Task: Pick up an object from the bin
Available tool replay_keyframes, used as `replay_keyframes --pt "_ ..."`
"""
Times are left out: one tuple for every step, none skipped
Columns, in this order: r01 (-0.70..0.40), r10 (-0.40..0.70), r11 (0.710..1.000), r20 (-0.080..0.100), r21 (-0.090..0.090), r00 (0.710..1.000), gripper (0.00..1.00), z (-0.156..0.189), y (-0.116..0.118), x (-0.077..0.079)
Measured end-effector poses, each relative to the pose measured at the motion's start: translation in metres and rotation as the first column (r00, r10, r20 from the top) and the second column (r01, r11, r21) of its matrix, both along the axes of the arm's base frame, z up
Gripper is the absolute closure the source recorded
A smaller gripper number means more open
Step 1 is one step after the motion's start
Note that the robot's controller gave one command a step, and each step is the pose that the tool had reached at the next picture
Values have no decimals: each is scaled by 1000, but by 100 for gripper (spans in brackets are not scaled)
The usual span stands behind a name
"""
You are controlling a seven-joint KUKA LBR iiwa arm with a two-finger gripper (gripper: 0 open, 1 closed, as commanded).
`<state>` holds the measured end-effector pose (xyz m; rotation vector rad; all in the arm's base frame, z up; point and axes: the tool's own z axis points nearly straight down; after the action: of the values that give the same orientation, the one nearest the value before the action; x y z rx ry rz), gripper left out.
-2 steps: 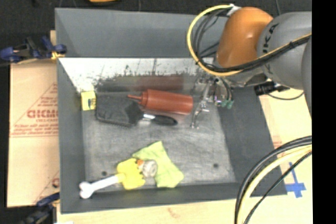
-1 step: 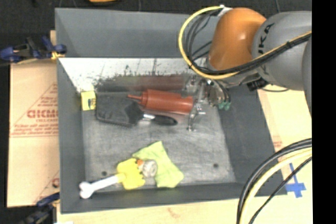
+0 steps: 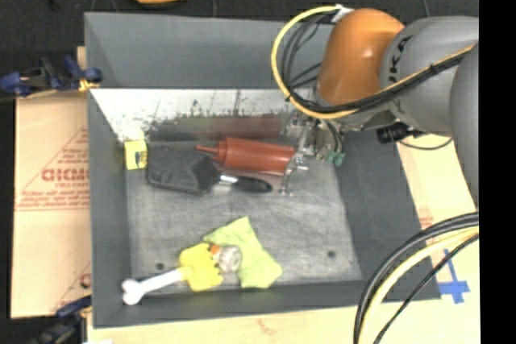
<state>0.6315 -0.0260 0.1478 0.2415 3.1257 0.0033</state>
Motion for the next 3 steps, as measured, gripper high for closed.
replay_keyframes --pt "-13 13 1000 50 -14 999 100 -50 -6 20" --pt "-13 14 1000 49 -14 999 100 -50 -6 20" --pt "-14 14 1000 46 -13 999 100 -47 -6 17"
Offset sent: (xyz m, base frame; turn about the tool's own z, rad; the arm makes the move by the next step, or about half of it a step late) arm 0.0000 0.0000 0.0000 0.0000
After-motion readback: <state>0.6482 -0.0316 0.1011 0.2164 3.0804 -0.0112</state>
